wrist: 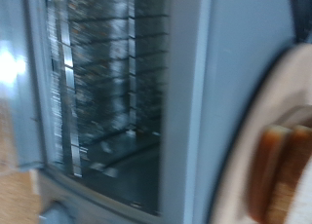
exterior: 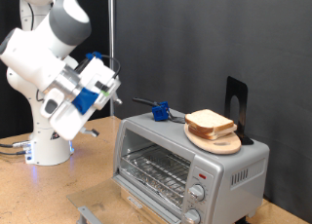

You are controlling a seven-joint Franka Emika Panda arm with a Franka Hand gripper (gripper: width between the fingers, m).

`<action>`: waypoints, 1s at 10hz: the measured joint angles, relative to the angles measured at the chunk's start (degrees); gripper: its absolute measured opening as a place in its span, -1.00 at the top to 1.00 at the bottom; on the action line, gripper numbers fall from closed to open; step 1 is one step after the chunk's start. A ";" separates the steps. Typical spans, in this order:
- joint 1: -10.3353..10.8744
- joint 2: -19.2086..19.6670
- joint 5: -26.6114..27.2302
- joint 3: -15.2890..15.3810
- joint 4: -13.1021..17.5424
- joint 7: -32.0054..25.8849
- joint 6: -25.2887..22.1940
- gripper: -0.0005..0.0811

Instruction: Make a piece of toast with the oven

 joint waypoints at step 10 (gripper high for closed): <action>3.69 -6.03 -1.26 7.04 4.58 -1.05 -3.32 -0.97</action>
